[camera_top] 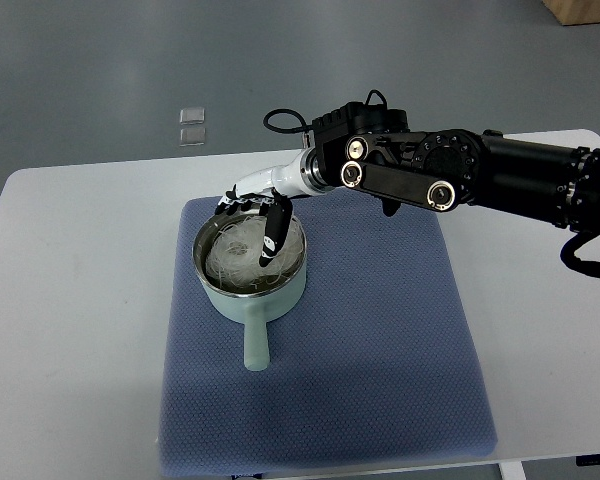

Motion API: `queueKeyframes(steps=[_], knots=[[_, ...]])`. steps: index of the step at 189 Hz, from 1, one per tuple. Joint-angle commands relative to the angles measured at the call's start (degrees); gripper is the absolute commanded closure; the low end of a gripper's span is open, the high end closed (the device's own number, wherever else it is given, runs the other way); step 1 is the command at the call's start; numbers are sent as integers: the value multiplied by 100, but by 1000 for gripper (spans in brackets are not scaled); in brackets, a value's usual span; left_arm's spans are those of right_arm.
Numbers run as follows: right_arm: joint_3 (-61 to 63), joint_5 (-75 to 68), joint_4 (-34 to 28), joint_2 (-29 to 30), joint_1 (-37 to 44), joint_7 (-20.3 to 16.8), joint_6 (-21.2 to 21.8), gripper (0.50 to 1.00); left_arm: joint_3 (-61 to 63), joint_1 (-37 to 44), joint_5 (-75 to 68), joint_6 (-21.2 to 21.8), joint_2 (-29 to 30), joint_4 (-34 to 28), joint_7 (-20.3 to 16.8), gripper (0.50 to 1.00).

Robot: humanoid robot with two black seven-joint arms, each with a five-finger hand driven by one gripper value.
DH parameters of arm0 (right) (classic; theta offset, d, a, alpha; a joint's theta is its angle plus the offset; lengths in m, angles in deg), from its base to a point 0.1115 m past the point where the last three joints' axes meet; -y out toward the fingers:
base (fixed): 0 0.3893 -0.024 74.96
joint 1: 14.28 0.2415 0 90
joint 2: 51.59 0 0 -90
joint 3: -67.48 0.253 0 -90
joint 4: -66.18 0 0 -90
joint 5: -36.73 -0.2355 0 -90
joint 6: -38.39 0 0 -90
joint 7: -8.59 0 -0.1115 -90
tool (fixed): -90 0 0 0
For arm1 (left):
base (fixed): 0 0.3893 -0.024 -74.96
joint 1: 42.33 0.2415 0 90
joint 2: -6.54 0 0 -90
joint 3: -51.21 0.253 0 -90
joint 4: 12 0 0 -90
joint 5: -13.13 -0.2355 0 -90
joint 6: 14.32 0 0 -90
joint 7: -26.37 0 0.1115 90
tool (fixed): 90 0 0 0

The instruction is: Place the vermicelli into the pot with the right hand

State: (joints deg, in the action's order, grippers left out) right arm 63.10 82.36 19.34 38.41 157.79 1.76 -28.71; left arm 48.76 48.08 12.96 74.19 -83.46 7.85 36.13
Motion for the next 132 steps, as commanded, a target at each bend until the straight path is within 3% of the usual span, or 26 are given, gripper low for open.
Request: queueKeyframes(steps=[1, 21, 47, 69, 99, 132], knots=[[490, -18, -1, 0, 10, -3, -22, 574, 0, 3, -1, 0, 0, 0, 0, 500], [1501, -62, -1, -9, -130, 15, -136, 576, 0, 3, -1, 0, 0, 0, 0, 500], [3408, -150, -10, -528, -956, 59, -207, 574, 8, 3, -1, 9, 0, 0, 0, 500], [4911, -273, -1, -721, -1985, 595, -356, 574, 8, -6, -1, 0, 0, 18, 0, 500], [6783, -1177, -1, -396, -3311, 1473, -822, 574, 17, -6, -1, 0, 0, 27, 0, 500], [7144, -2716, 34, -9, -3971, 1632, -945, 574, 26, -6, -1, 0, 0, 18, 9, 500]])
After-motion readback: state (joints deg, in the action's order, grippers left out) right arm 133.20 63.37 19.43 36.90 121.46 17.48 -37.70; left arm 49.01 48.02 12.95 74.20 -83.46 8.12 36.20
